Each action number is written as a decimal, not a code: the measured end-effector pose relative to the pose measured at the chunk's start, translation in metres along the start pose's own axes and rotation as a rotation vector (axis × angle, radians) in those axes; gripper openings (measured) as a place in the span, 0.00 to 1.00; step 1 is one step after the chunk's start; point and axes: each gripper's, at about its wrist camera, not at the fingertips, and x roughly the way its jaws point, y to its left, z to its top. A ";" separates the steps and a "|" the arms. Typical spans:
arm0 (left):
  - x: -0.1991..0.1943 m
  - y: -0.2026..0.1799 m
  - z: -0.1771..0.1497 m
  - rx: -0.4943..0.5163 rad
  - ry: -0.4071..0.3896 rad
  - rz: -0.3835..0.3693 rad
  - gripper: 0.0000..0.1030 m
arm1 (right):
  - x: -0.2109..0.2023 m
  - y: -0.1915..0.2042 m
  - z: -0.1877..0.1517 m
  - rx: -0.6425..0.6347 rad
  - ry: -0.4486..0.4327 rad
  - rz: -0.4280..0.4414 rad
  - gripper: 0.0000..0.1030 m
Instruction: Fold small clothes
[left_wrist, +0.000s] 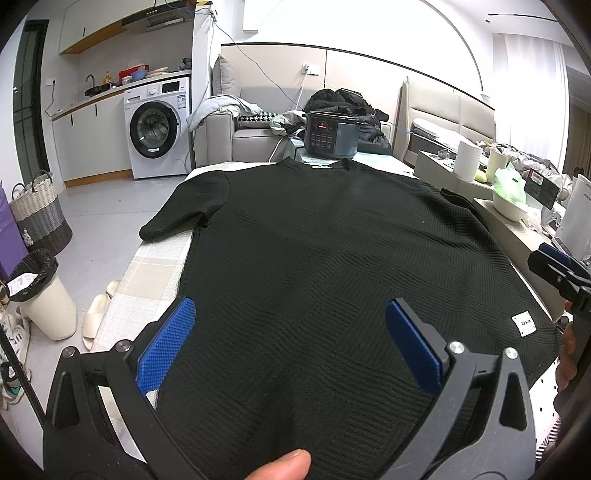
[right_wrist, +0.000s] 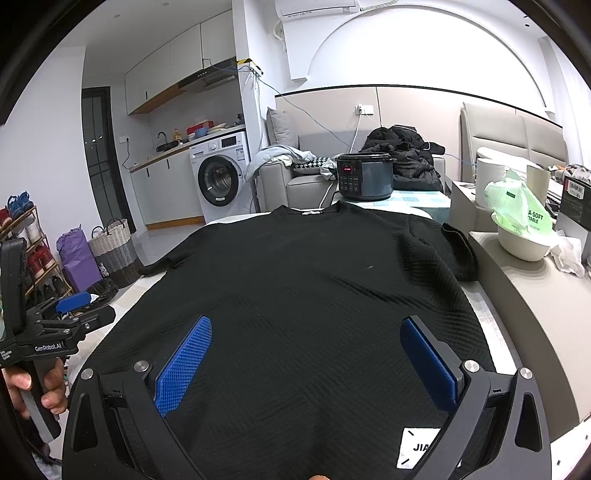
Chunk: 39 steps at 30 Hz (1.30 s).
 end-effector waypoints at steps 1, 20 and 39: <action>0.000 0.000 0.000 0.000 -0.001 0.000 0.99 | 0.000 0.000 0.000 0.001 -0.001 0.001 1.00; 0.004 0.002 -0.001 -0.015 0.005 -0.016 0.99 | 0.005 -0.004 0.000 0.027 0.000 -0.018 1.00; 0.046 0.014 0.017 -0.040 0.033 -0.005 0.99 | 0.034 -0.050 0.018 0.141 0.029 -0.193 1.00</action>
